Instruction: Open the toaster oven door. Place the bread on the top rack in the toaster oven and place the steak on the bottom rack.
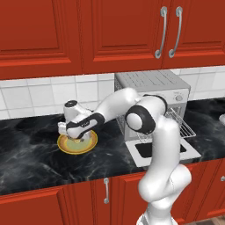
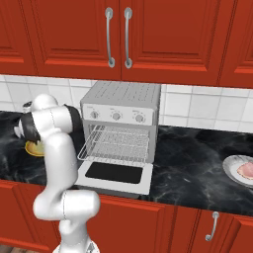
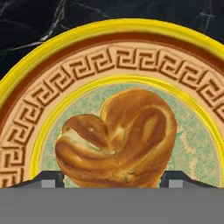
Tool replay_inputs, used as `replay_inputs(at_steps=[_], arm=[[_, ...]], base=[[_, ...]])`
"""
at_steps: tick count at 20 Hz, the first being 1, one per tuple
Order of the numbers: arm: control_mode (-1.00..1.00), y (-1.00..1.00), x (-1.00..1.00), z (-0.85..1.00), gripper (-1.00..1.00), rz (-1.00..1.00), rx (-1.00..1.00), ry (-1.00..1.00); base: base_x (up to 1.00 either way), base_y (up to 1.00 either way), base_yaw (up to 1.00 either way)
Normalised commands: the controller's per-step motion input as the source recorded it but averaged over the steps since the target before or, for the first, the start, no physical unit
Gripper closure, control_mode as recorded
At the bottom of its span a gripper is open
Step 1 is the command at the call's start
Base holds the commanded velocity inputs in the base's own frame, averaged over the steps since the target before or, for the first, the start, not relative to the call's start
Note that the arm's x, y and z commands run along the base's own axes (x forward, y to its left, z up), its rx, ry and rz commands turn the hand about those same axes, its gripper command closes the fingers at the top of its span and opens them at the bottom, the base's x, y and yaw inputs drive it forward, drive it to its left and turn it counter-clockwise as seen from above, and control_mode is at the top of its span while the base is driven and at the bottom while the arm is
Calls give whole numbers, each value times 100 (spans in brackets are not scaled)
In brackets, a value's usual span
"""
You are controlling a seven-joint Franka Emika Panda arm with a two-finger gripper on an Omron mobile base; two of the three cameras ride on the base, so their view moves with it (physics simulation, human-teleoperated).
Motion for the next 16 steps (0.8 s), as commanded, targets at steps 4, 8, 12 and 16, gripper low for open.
replay_inputs(at_steps=[4,8,12,16], arm=[[-100,-19,-40,88,100,0,0,-6],[-100,-26,-66,100,100,0,0,-5],[-100,-61,-85,97,100,0,0,1],[-100,-86,-83,83,100,0,0,7]], base=[[0,0,0],[0,0,0],[0,0,0],[0,0,0]])
